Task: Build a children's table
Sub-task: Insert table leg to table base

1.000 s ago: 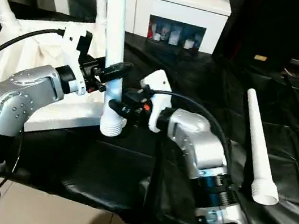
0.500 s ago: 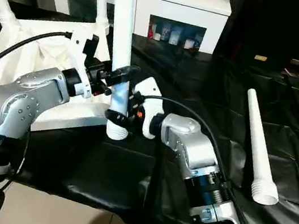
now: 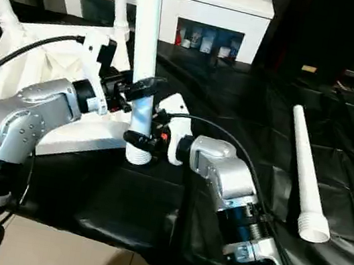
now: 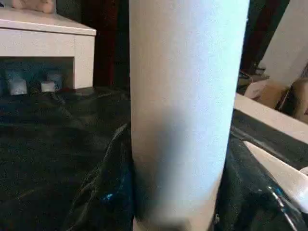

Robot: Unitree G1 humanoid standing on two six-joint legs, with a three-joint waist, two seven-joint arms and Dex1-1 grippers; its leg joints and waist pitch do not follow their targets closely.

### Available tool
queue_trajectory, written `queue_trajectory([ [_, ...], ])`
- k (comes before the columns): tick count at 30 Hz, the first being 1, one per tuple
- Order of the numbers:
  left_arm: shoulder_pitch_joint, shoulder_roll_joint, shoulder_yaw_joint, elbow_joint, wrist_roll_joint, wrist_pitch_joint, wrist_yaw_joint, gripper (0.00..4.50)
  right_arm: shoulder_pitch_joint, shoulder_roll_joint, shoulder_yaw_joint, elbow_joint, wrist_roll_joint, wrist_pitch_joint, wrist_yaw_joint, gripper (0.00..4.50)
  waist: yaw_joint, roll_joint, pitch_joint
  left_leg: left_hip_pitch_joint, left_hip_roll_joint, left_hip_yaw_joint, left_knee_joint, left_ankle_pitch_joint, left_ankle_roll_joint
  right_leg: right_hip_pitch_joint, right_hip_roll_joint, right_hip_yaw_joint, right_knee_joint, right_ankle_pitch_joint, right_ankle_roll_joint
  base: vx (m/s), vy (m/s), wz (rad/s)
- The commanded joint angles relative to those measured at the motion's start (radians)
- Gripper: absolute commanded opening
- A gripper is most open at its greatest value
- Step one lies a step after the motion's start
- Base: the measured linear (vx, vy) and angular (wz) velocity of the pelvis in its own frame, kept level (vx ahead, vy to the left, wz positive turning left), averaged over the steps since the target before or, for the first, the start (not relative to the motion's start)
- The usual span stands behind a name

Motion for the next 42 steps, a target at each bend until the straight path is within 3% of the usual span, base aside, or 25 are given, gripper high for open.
queue_trajectory([
  [1, 0.009, 0.023, -0.017, -0.014, 0.008, 0.022, -0.024, 2.54, -0.014, -0.004, -0.045, 0.002, 0.017, -0.024, -0.011, 1.89, -0.004, 0.007, -0.072, 0.012, 0.011, 0.001, -0.086, -0.157, -0.027, 0.066, -0.035, 0.023, -0.071, -0.101, -0.212, 0.000, 0.000, 0.00],
  [9, 0.057, 0.058, 0.057, 0.008, -0.006, 0.015, -0.019, 3.19, -0.016, -0.013, -0.182, 0.043, 0.021, -0.076, -0.155, 1.89, -0.003, 0.008, -0.073, 0.015, 0.008, 0.002, -0.087, -0.153, -0.042, 0.065, -0.033, 0.023, -0.071, -0.100, -0.203, 0.000, 0.000, 0.00],
  [12, 0.070, 0.082, 0.075, 0.025, 0.015, -0.048, -0.042, 3.43, -0.031, -0.028, -0.229, 0.088, 0.016, -0.116, -0.207, 1.89, -0.005, 0.009, -0.074, 0.015, 0.007, 0.004, -0.086, -0.154, -0.043, 0.064, -0.032, 0.023, -0.072, -0.103, -0.203, 0.000, 0.000, 0.00],
  [14, 0.081, 0.105, 0.060, 0.047, 0.046, -0.099, -0.069, 3.47, -0.031, -0.037, -0.236, 0.099, 0.010, -0.129, -0.217, 1.89, -0.002, 0.008, -0.073, 0.014, 0.006, 0.002, -0.087, -0.147, -0.036, 0.065, -0.033, 0.021, -0.074, -0.106, -0.199, 0.000, 0.000, 0.00],
  [16, 0.121, 0.210, -0.074, 0.142, 0.202, -0.260, -0.165, 3.48, -0.015, -0.059, -0.236, 0.099, -0.009, -0.147, -0.214, 1.89, -0.004, 0.002, -0.073, 0.011, 0.006, 0.001, -0.089, -0.148, -0.024, 0.067, -0.032, 0.021, -0.076, -0.121, -0.177, 0.000, 0.000, 0.00],
  [18, 0.131, 0.236, -0.115, 0.172, 0.243, -0.296, -0.190, 3.48, -0.008, -0.064, -0.232, 0.095, -0.013, -0.148, -0.208, 1.89, -0.009, 0.005, -0.074, 0.013, 0.006, 0.001, -0.090, -0.144, -0.022, 0.064, -0.033, 0.023, -0.075, -0.132, -0.154, 0.000, 0.000, 0.00],
  [19, 0.144, 0.234, -0.147, 0.257, 0.262, -0.357, -0.263, 3.48, 0.017, -0.069, -0.232, 0.071, -0.011, -0.149, -0.195, 1.89, -0.009, 0.011, -0.076, 0.016, 0.007, 0.002, -0.088, -0.130, -0.031, 0.064, -0.034, 0.024, -0.069, -0.098, -0.169, 0.000, 0.000, 0.00],
  [20, 0.144, 0.234, -0.147, 0.257, 0.262, -0.357, -0.263, 3.48, 0.017, -0.069, -0.232, 0.071, -0.011, -0.149, -0.195, 1.89, -0.009, 0.016, -0.076, 0.016, 0.005, 0.004, -0.087, -0.123, -0.027, 0.062, -0.032, 0.025, -0.072, -0.069, -0.179, 0.000, 0.000, 0.00],
  [22, 0.140, 0.229, -0.167, 0.332, 0.281, -0.399, -0.298, 3.21, 0.033, -0.072, -0.233, 0.053, -0.005, -0.149, -0.185, 1.88, -0.006, 0.021, -0.080, 0.016, 0.005, 0.003, -0.086, -0.107, -0.026, 0.064, -0.032, 0.023, -0.066, -0.007, -0.205, 0.000, 0.000, 0.00],
  [24, 0.128, 0.232, -0.189, 0.407, 0.320, -0.440, -0.302, 3.11, 0.043, -0.073, -0.232, 0.042, 0.002, -0.151, -0.181, 1.88, -0.004, 0.018, -0.080, 0.018, 0.006, 0.003, -0.086, -0.120, -0.026, 0.067, -0.032, 0.022, -0.063, 0.013, -0.219, 0.000, 0.000, 0.00],
  [25, 0.122, 0.235, -0.200, 0.447, 0.337, -0.470, -0.316, 3.01, 0.046, -0.073, -0.231, 0.039, 0.007, -0.152, -0.180, 1.88, -0.003, 0.023, -0.078, 0.019, 0.006, 0.003, -0.088, -0.143, -0.028, 0.066, -0.033, 0.023, -0.066, -0.001, -0.218, 0.000, 0.000, 0.00],
  [27, 0.112, 0.238, -0.216, 0.509, 0.355, -0.515, -0.341, 3.01, 0.050, -0.072, -0.229, 0.035, 0.009, -0.154, -0.181, 1.88, -0.002, 0.022, -0.076, 0.019, 0.006, 0.001, -0.091, -0.167, -0.032, 0.067, -0.036, 0.023, -0.070, -0.044, -0.215, 0.000, 0.000, 0.00],
  [28, 0.107, 0.238, -0.219, 0.531, 0.360, -0.530, -0.346, 2.75, 0.051, -0.071, -0.229, 0.035, 0.008, -0.155, -0.181, 1.88, -0.003, 0.021, -0.077, 0.020, 0.007, 0.002, -0.091, -0.172, -0.035, 0.067, -0.037, 0.024, -0.069, -0.048, -0.216, 0.000, 0.000, 0.00],
  [30, 0.098, 0.239, -0.227, 0.563, 0.374, -0.542, -0.349, 2.71, 0.052, -0.069, -0.226, 0.031, 0.009, -0.153, -0.177, 1.88, -0.003, 0.026, -0.077, 0.020, 0.009, 0.000, -0.091, -0.176, -0.043, 0.067, -0.037, 0.024, -0.068, -0.045, -0.219, 0.000, 0.000, 0.00],
  [32, 0.052, 0.229, -0.225, 0.682, 0.408, -0.598, -0.352, 2.52, 0.061, -0.069, -0.217, 0.012, 0.008, -0.147, -0.161, 1.88, -0.005, 0.027, -0.078, 0.023, 0.007, 0.001, -0.090, -0.179, -0.043, 0.067, -0.036, 0.024, -0.067, -0.029, -0.222, 0.000, 0.000, 0.00],
  [36, 0.013, 0.222, -0.224, 0.769, 0.419, -0.630, -0.387, 2.28, 0.067, -0.074, -0.211, -0.003, 0.009, -0.138, -0.146, 1.88, -0.001, 0.026, -0.078, 0.021, 0.008, 0.000, -0.090, -0.165, -0.040, 0.070, -0.038, 0.024, -0.065, 0.004, -0.235, 0.000, 0.000, 0.00],
  [42, -0.033, 0.220, -0.220, 0.853, 0.427, -0.634, -0.444, 1.80, 0.067, -0.084, -0.200, -0.013, 0.012, -0.129, -0.120, 1.88, -0.001, 0.026, -0.075, 0.023, 0.009, -0.001, -0.093, -0.214, -0.050, 0.070, -0.041, 0.026, -0.071, -0.072, -0.236, 0.000, 0.000, 0.00],
])
